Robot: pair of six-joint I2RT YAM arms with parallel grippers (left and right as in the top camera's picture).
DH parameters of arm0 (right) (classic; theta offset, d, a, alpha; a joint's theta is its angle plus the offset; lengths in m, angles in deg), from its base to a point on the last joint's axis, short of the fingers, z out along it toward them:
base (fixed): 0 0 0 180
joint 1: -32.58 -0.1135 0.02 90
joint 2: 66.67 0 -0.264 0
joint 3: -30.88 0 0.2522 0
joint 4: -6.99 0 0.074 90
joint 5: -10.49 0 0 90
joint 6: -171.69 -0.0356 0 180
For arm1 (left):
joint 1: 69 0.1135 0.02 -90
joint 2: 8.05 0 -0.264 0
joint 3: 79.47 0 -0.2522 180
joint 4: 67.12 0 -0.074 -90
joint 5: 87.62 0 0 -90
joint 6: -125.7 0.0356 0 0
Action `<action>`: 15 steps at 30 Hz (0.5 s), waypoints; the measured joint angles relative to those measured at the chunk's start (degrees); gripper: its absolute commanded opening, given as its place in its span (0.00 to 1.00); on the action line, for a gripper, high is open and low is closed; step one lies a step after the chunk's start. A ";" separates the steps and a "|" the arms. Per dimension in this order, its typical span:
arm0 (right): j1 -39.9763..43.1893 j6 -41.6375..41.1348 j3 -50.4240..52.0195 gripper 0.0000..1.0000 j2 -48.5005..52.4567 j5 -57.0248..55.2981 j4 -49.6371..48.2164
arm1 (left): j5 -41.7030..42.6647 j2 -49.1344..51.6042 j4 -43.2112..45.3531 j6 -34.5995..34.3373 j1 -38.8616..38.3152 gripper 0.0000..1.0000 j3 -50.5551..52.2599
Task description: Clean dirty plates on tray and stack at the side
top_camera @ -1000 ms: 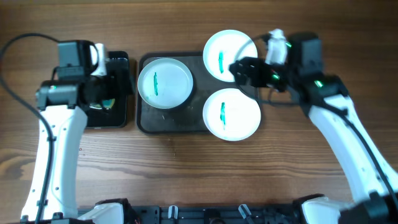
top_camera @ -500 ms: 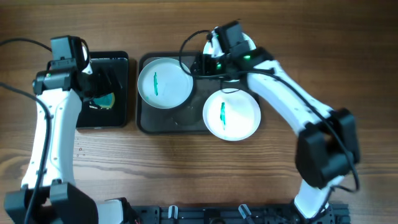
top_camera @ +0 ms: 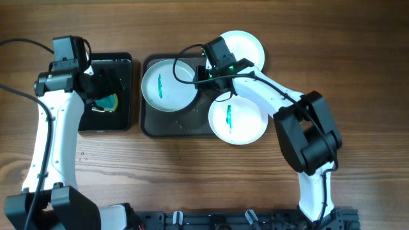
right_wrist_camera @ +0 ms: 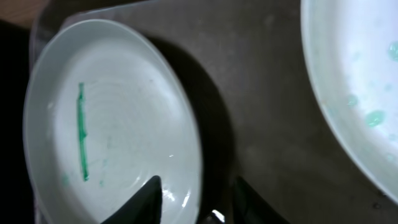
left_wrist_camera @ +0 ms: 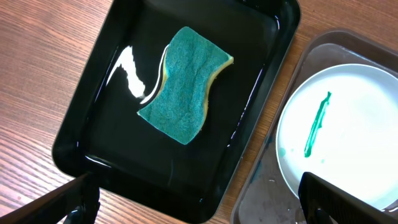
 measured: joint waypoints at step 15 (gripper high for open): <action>-0.55 1.49 -0.07 0.14 3.39 -1.18 -2.49 | -0.09 0.00 0.42 0.00 0.00 1.00 0.00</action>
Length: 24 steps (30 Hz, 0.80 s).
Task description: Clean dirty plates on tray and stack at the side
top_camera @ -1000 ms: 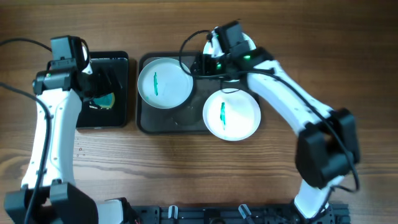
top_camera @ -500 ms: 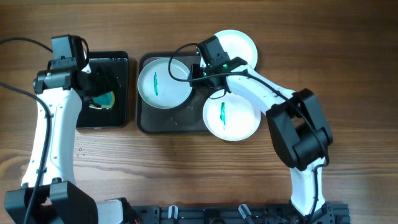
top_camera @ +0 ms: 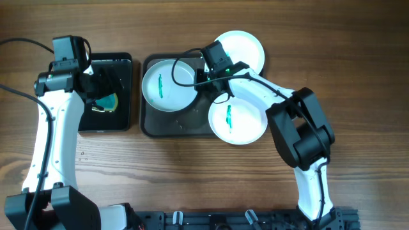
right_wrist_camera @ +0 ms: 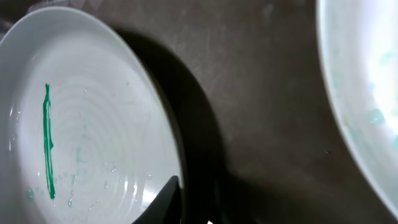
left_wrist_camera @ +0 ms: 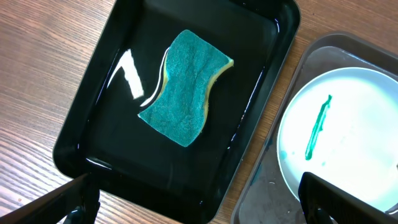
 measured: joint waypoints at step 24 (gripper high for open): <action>-0.07 0.13 -0.92 0.04 0.52 0.02 1.66 | 0.33 17.05 10.69 7.13 4.15 0.83 -0.04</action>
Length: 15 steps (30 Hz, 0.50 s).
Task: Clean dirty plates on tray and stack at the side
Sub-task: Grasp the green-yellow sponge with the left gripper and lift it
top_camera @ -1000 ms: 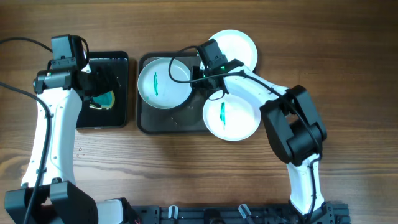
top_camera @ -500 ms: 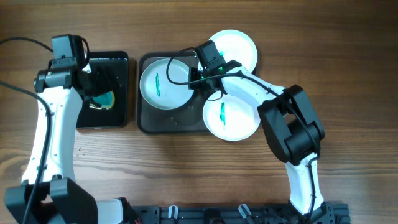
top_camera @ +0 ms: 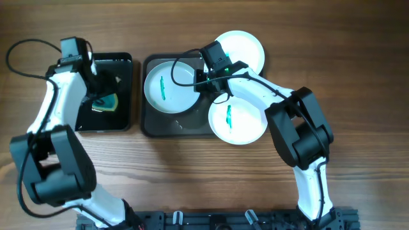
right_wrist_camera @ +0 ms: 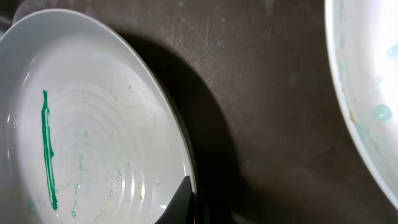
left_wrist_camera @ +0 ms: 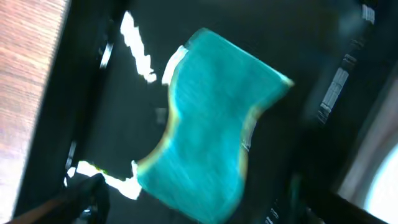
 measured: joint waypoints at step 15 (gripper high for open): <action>0.00 0.02 0.00 0.04 0.00 -0.07 -0.02 | 5.42 4.72 5.88 7.54 1.38 0.53 0.00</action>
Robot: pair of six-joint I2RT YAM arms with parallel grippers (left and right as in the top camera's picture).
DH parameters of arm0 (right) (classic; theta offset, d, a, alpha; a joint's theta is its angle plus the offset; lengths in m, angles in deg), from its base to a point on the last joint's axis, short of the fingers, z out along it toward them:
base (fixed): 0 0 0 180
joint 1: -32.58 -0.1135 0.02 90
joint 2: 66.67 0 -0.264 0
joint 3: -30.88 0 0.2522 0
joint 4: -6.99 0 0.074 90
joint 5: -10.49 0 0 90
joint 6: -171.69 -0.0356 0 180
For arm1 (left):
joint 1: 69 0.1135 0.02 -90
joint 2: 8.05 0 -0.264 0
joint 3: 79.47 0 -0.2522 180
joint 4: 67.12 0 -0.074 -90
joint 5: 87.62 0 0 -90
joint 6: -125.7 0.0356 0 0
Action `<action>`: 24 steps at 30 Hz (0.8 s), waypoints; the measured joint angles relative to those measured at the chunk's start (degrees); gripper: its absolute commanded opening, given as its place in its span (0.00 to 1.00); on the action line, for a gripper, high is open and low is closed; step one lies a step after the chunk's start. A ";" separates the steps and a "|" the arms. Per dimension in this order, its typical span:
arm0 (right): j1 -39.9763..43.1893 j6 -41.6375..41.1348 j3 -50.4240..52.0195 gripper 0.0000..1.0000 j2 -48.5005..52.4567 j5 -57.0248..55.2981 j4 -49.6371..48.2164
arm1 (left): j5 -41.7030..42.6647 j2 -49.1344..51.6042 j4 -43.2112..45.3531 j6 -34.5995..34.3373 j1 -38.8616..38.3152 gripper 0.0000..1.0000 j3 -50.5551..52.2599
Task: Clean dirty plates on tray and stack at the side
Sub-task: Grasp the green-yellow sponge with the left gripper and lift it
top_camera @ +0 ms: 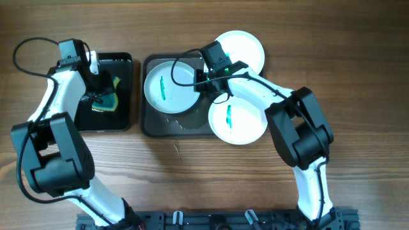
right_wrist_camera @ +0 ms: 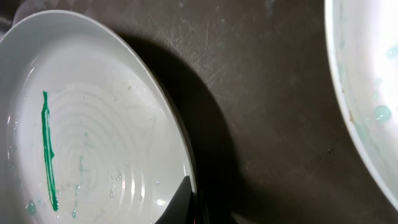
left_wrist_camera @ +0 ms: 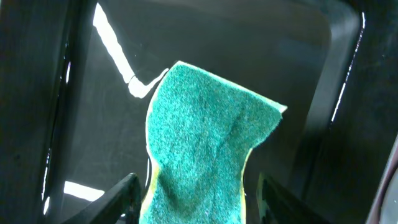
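Note:
A white plate with a green streak lies in the grey tray. My right gripper is shut on its right rim; the right wrist view shows the plate pinched at the gripper. A second streaked plate overlaps the tray's right edge. A plain white plate sits on the table behind it. The green sponge lies in the black tray. My left gripper is open, one finger on each side of the sponge.
The black tray stands left of the grey tray, close beside it. Its walls rise around the left gripper. In the right wrist view another white plate with green droplets fills the right edge. Bare wood lies in front of both trays.
My left gripper has come lower and closer to the sponge; its open fingers now flank the sponge's near end. The right gripper and the plate have not moved.
At first my left gripper hung open high over the black tray and my right gripper stood open at the plate's rim. Then the right fingers were narrower on the rim, then shut on it. The left gripper came down over the sponge and now straddles it.

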 measured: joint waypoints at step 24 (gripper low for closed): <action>0.02 0.00 0.00 0.05 0.00 -0.02 0.13 | 0.42 4.52 2.58 0.85 -0.63 0.04 -0.04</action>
